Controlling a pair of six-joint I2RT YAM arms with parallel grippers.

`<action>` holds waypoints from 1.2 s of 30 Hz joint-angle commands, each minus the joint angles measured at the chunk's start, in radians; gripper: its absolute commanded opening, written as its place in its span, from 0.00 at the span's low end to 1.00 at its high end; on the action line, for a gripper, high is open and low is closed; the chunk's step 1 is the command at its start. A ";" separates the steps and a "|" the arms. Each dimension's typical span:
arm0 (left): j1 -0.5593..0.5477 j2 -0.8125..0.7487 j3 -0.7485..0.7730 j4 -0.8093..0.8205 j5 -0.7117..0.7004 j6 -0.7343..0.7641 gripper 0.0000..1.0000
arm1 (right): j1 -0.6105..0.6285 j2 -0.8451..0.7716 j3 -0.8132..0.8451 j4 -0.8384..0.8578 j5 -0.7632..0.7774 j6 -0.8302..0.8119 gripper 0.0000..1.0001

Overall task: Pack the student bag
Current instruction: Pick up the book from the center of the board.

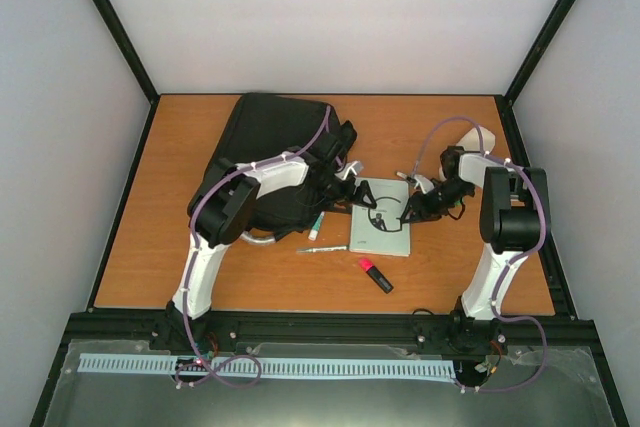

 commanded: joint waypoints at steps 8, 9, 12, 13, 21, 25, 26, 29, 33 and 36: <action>-0.026 0.036 0.067 0.143 0.183 -0.104 0.95 | 0.015 0.081 -0.031 0.035 0.025 0.013 0.35; -0.026 0.020 0.070 0.148 0.198 -0.102 0.94 | 0.015 0.081 -0.027 0.032 0.023 0.013 0.35; -0.024 -0.009 0.076 0.146 0.219 -0.088 0.87 | 0.016 0.075 -0.014 0.027 0.020 0.014 0.35; -0.022 -0.011 0.079 0.146 0.226 -0.086 0.85 | 0.015 0.072 -0.012 0.024 0.020 0.012 0.35; -0.006 0.004 0.096 0.185 0.310 -0.126 0.66 | 0.015 0.036 -0.024 0.023 0.020 0.008 0.38; -0.006 0.006 0.101 0.199 0.343 -0.139 0.57 | 0.016 0.025 -0.025 0.024 0.013 0.006 0.39; -0.006 0.006 0.104 0.203 0.354 -0.142 0.55 | 0.015 0.022 -0.025 0.024 0.009 0.007 0.39; -0.006 0.009 0.109 0.218 0.383 -0.158 0.51 | 0.015 0.017 -0.026 0.022 0.000 0.005 0.39; -0.006 0.017 0.109 0.231 0.398 -0.171 0.37 | 0.014 0.014 -0.024 0.023 -0.008 0.006 0.40; -0.006 0.018 0.108 0.220 0.385 -0.167 0.23 | 0.016 0.010 -0.021 0.022 -0.011 0.007 0.40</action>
